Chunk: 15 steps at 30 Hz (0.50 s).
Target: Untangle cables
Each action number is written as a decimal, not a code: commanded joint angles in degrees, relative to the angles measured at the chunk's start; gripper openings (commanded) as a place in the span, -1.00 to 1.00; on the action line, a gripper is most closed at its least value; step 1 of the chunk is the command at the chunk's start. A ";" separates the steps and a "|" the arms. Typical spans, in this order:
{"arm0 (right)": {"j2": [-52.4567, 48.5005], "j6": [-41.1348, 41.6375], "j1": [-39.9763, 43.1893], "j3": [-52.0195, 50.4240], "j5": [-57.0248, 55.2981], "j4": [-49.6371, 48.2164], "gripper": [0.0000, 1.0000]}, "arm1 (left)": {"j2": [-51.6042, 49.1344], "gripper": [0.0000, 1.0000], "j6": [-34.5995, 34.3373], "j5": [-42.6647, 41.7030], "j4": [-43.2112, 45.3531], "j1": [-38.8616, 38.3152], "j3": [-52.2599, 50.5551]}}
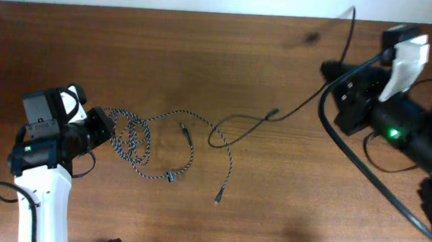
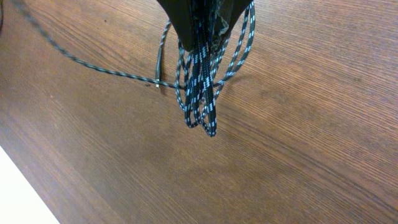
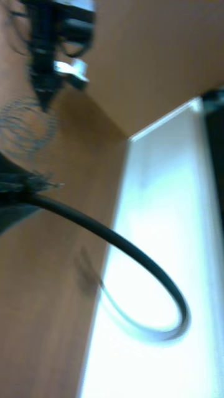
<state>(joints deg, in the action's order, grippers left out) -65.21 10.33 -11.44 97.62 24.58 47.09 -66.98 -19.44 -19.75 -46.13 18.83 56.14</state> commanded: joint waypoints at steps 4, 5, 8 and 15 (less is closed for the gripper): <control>-11.32 2.51 0.33 23.58 -53.92 21.97 -0.92 | 0.15 -1.00 0.87 10.23 -0.11 0.31 -0.79; -11.54 4.15 0.33 23.58 -56.28 22.40 -0.92 | 0.17 -1.00 -0.31 15.28 -0.94 0.31 -0.92; -13.57 6.69 0.33 23.56 -48.74 25.07 -0.92 | 0.17 -1.00 -11.58 23.89 -1.99 0.35 -0.92; -17.29 -1.20 1.99 24.09 -55.21 10.51 -0.92 | 0.17 -1.00 -13.55 19.89 -1.53 0.35 -0.92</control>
<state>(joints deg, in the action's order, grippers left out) -82.59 13.10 -11.33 120.46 -25.39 63.11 -66.98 -32.25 1.17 -47.79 18.83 55.79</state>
